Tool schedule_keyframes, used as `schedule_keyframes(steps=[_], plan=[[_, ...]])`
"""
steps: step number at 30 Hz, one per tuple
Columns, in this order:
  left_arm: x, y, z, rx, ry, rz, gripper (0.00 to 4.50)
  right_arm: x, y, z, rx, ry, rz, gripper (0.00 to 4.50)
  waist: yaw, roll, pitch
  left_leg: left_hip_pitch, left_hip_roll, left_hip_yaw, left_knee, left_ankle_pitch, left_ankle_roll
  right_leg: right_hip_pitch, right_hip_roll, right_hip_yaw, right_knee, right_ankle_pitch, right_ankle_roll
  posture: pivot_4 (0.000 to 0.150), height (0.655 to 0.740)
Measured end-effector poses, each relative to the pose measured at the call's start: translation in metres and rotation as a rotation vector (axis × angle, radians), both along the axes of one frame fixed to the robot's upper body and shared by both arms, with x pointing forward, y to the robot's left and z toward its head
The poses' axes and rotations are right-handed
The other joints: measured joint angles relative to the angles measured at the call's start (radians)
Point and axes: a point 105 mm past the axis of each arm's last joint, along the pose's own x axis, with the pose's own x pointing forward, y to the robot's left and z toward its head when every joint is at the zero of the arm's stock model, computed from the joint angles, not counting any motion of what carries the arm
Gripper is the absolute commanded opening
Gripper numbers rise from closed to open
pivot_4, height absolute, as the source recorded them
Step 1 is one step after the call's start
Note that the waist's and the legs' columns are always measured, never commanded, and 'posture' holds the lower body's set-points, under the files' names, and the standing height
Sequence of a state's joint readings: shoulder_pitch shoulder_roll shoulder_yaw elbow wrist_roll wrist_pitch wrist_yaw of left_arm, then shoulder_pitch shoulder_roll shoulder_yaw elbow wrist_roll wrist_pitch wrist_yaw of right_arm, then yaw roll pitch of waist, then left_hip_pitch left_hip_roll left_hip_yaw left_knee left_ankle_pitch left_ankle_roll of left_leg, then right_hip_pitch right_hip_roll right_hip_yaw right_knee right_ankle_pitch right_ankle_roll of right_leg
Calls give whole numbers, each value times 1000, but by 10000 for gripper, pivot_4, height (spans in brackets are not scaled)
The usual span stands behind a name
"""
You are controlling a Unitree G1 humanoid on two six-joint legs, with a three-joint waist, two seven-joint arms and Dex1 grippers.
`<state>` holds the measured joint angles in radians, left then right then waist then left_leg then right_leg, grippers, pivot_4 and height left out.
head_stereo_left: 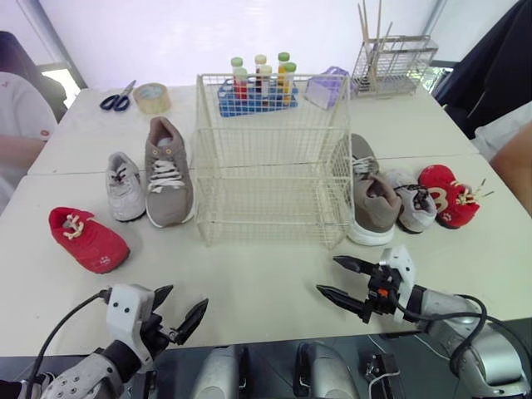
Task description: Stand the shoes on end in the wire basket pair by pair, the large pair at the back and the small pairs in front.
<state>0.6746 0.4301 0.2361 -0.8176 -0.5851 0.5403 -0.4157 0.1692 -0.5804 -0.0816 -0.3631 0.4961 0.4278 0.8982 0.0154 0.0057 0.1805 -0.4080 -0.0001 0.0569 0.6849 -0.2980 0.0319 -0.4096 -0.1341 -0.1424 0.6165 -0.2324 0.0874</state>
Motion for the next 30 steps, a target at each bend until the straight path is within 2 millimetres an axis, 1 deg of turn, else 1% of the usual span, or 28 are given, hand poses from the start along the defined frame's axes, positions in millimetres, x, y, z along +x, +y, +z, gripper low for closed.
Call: schedule_keyframes(steps=[9, 15, 18, 21, 24, 27, 29, 30], plan=[[2, 4, 4, -41, -7, 2, 44692, 5, -1, 0, -2, 16, -8, 45000, 0, 0, 0, 0, 0, 0, 0, 0, 0, 0, 0, 0, 0, 0, 0, 1500, 7400], [9, 6, 9, -32, -30, 4, 44692, 8, 0, 2, -1, 7, -5, 45000, 0, 0, 0, 0, 0, 0, 0, 0, 0, 0, 0, 0, 0, 1, 2, 1500, 7400], [14, 2, 15, -59, -46, -18, 44692, 8, 3, 6, 24, 5, 22, 45000, 0, 0, 0, 0, 0, 0, 0, 0, 0, 0, 0, 0, 0, 2, 2, 1500, 7400], [18, 1, 17, -47, -57, -31, 44692, 10, 2, 10, 18, 26, 45, 45000, -1, 0, 0, 0, 0, 0, 0, 0, 0, 0, 0, 0, 1, 2, 2, 1500, 7400], [23, 3, 17, -39, -58, -32, 44692, 10, 4, 21, 7, 51, 100, 45000, -1, 0, 0, 0, 0, 0, 0, 0, 0, 0, 0, 0, 1, 2, 3, 1500, 7400], [22, 1, 16, -50, -30, -76, 44692, 1, 3, 35, -37, 98, 199, 45000, 1, 0, 0, 0, 0, 0, 1, 0, 0, 0, 0, 0, 1, 2, 3, 1500, 7400], [19, 0, 19, -52, 2, -158, 44692, -11, -2, 52, -90, 171, 313, 45000, 0, 1, 1, 0, 0, 0, 1, 0, 0, 0, 0, 0, 2, 1, 1, 1500, 7400], [17, 2, 23, -43, 16, -194, 44692, -15, -6, 65, -119, 193, 359, 45000, -1, 1, 1, 0, 0, -1, 1, 0, 0, 0, 0, 0, 2, 0, -1, 1500, 7400]])
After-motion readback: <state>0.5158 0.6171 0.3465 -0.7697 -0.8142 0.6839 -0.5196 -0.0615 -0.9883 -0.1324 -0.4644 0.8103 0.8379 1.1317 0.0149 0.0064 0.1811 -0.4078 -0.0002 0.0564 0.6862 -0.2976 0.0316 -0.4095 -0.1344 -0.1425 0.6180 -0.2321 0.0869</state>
